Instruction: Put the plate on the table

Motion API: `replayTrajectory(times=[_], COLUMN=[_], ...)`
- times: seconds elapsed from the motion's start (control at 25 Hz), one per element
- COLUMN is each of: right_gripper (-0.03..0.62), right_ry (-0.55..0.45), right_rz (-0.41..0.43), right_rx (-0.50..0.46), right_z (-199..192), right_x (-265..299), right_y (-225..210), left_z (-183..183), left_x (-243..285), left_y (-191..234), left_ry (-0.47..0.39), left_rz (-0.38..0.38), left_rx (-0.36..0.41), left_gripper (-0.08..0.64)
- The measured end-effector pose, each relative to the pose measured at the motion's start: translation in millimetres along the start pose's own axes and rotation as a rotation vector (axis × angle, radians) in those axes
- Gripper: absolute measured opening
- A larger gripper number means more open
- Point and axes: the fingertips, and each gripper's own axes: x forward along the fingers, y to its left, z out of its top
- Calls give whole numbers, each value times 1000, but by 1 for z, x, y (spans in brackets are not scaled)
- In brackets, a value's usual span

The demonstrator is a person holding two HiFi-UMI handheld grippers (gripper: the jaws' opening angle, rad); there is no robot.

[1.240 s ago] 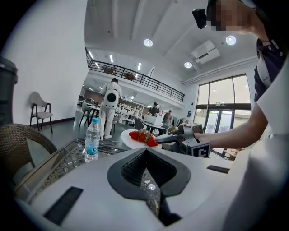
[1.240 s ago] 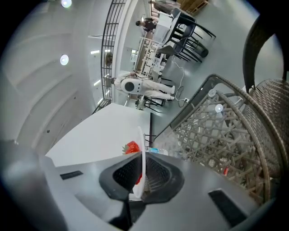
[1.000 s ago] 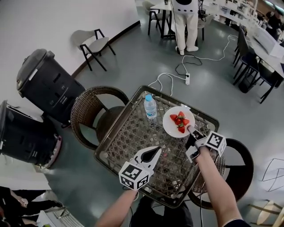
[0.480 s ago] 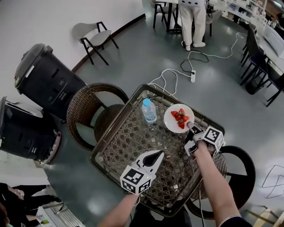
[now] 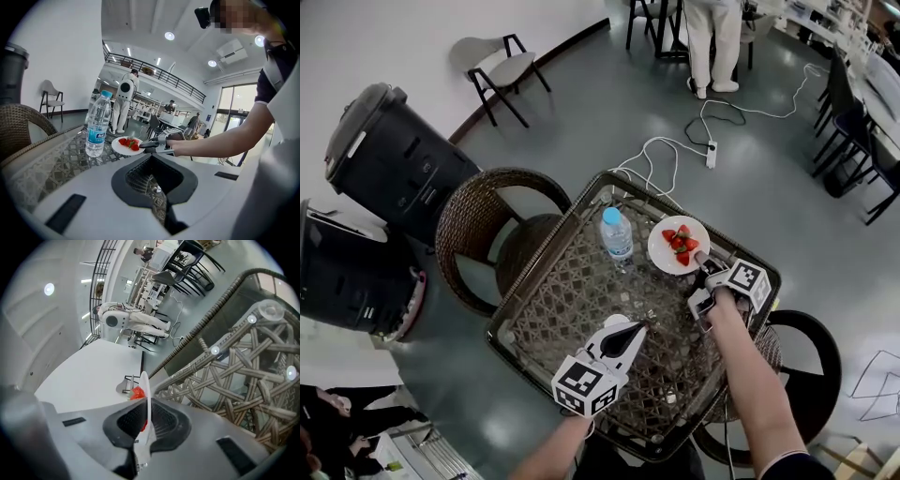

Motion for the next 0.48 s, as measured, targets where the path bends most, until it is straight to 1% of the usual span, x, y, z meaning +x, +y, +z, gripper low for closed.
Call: replayTrajectory(times=[0.48], right_gripper=[17], right_ry=[3], right_rz=[-48], right_rx=[-30], right_z=[5], right_x=[15], right_y=[-6], left_z=[3], left_x=[12], left_y=[4], left_ry=[4], left_rz=[-4], left_rx=[-13], left_gripper=[5])
